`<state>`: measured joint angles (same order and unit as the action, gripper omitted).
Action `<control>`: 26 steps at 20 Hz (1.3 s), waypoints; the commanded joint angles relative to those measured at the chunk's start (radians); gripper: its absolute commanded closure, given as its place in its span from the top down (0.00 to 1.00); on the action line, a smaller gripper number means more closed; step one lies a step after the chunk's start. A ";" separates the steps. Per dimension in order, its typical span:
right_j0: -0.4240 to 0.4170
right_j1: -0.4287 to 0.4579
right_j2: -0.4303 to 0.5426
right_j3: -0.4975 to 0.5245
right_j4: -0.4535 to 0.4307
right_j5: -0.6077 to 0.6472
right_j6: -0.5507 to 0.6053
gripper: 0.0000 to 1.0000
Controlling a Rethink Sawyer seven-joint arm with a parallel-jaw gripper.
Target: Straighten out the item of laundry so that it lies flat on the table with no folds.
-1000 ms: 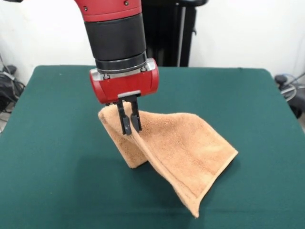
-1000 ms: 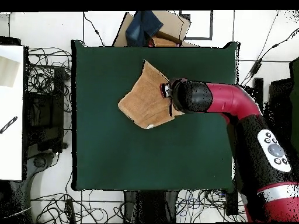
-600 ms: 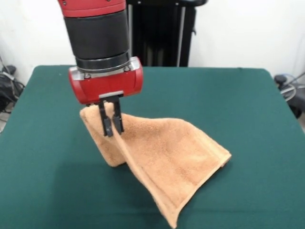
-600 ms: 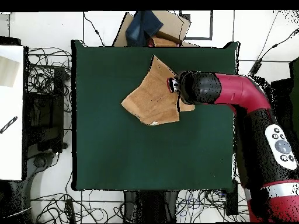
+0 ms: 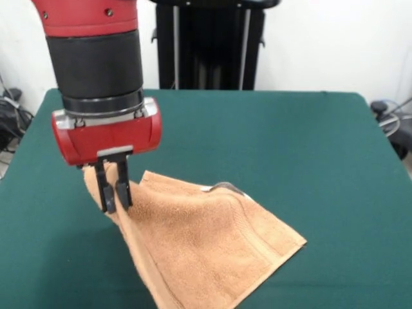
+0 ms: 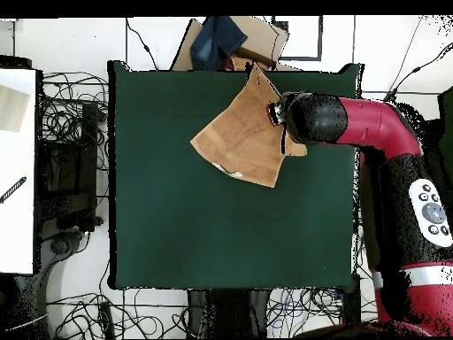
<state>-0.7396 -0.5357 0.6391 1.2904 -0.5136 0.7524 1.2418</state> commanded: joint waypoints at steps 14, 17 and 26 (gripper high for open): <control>-0.021 0.158 0.113 -0.112 -0.023 0.024 -0.352 1.00; -0.009 0.182 0.115 -0.151 -0.015 0.073 -0.384 1.00; 0.018 0.202 0.110 -0.215 -0.019 0.117 -0.434 1.00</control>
<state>-0.7507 -0.3591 0.7011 1.1142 -0.5241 0.7524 1.0185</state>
